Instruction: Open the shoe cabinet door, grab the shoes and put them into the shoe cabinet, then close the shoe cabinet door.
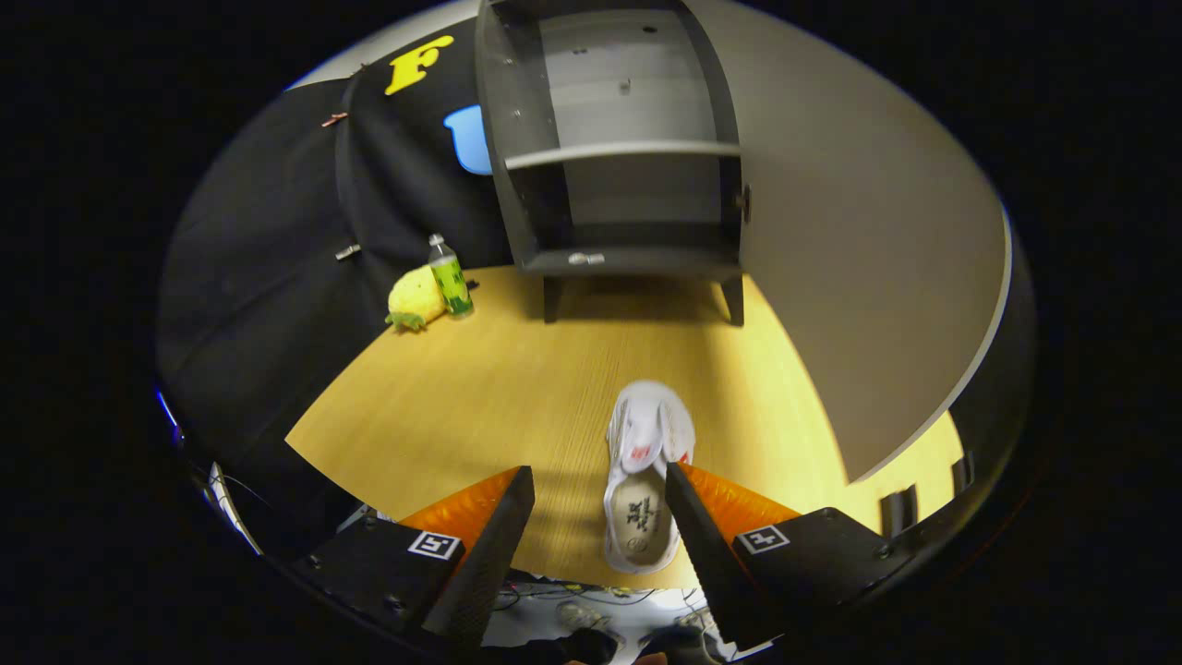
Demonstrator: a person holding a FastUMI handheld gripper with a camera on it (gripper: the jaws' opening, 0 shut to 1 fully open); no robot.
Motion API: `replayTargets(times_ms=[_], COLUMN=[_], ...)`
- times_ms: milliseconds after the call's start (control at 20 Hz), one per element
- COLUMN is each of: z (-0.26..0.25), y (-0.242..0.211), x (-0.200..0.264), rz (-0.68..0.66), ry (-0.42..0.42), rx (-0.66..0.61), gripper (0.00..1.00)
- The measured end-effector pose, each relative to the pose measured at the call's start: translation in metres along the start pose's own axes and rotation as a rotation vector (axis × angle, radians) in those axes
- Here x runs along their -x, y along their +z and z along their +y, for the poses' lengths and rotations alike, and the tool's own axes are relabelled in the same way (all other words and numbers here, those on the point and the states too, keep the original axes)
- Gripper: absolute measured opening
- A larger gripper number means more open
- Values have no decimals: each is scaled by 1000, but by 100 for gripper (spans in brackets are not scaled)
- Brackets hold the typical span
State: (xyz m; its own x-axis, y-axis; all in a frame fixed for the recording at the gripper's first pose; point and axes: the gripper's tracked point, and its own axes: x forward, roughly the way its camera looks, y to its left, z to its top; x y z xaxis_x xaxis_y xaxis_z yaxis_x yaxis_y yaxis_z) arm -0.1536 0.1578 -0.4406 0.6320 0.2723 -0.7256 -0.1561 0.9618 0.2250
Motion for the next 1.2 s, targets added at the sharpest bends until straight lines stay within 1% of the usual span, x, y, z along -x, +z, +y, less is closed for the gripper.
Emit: replayTargets(times_ms=[100,250,300,400,550,600,650,700,800,850,900,950,1100,1200], z=[-4,-8,-10,-9,-19,-23,-27,-28,-23,-27,-26,-25,-26,-32], y=[-21,-31,-31,-31,-22,-20,-16,-12,-13,-9,-8,-6,3,13], x=[-23,-54,-66,-85,-102,-106,-111,-115,-110,-116,-108,-115,-113,-104], rz=[39,53,47,36,-19,-23,-39,-47,-51,-60,-43,-31,-14,-5], ry=[-30,-64,-77,-105,-187,-214,-240,-245,-216,-205,-205,-197,-194,-192], rx=[-47,-74,-66,-55,0,25,40,45,67,55,30,19,25,-6], gripper=[93,91,80,71,68,57,51,40,21,12,11,7,6,6])
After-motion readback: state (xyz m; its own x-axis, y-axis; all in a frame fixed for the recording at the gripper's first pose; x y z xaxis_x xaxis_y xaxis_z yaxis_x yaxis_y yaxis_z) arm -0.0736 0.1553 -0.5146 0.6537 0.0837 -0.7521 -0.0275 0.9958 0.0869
